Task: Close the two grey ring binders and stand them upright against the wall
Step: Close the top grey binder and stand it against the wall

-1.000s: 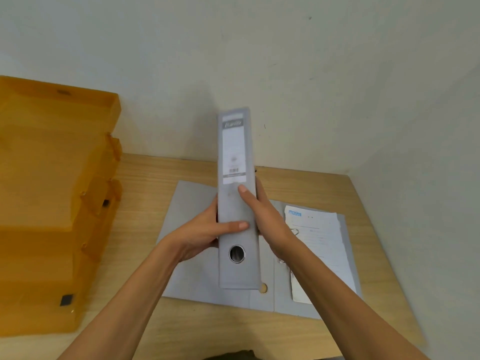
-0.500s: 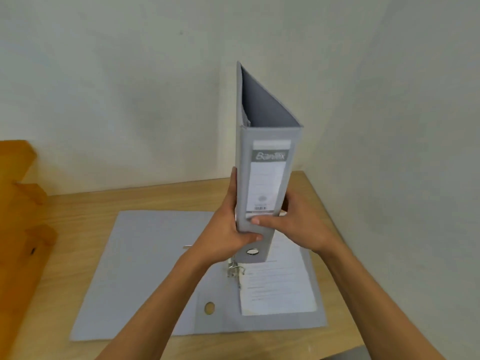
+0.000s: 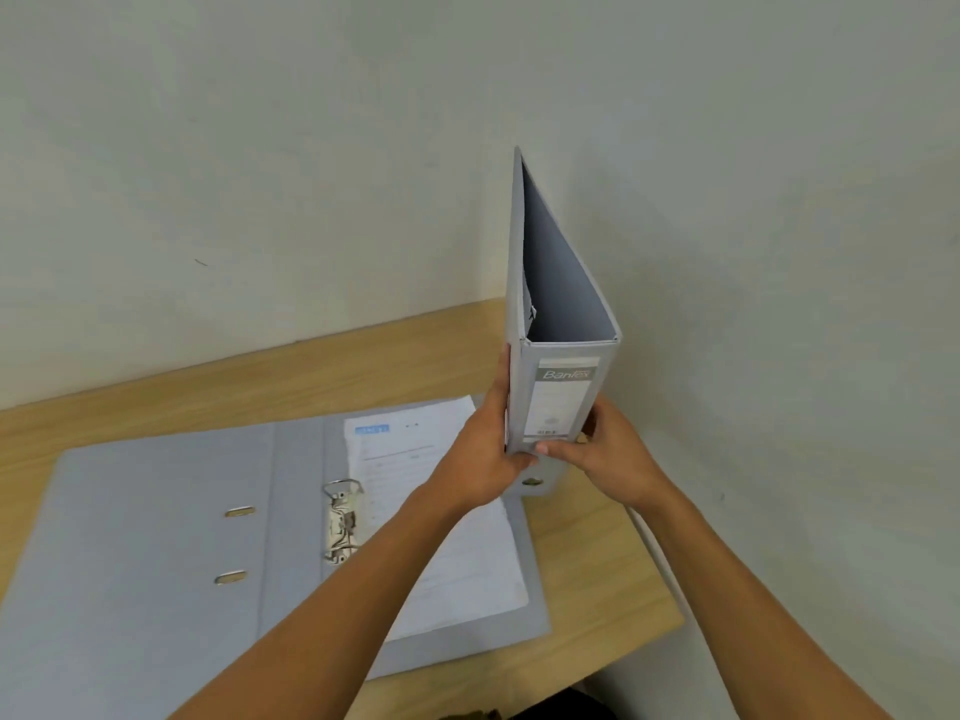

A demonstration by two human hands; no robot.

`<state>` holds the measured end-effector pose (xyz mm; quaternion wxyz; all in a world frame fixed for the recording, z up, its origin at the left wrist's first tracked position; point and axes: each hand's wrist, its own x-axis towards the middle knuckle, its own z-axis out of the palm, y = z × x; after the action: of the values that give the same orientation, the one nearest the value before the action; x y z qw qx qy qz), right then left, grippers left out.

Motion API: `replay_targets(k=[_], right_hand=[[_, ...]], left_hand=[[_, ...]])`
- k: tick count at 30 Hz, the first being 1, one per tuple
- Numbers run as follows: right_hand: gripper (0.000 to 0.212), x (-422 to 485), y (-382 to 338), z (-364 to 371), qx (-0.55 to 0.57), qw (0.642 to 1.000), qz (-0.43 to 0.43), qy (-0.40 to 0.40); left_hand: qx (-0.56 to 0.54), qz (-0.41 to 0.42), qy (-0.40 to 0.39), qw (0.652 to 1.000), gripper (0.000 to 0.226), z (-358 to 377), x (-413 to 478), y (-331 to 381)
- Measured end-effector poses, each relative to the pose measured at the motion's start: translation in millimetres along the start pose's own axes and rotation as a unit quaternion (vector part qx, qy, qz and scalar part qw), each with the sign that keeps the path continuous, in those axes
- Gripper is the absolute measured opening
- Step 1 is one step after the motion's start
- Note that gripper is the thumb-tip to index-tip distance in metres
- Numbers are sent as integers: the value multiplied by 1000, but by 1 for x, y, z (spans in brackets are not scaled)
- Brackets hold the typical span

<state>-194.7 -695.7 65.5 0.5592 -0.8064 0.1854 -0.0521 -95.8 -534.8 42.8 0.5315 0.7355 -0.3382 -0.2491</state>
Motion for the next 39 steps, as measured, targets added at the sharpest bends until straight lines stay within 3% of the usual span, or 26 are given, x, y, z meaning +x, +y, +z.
replay_targets(k=[5,12,17,20,27,39], right_hand=[[69,17,39,-19,10,999,41,32],[58,38,36,-33,-39,995,73,49],[42,49,23,-24,-151,968,89,178],[37,52,23,-22,-147,956,116,225],[33,61,21,-16,-48,960,106,253],[44,44,17,-17,20,971,113,208]], left_hand=[[18,-16,15,1000,108,33,28,-7],[63,-43,24,997,122,48,63,-3],[67,-63,38,995,121,48,94,-3],[78,-64,34,994,122,52,107,-2],[95,-73,27,992,121,47,123,-7],[110,-125,18,986,101,53,120,-2]])
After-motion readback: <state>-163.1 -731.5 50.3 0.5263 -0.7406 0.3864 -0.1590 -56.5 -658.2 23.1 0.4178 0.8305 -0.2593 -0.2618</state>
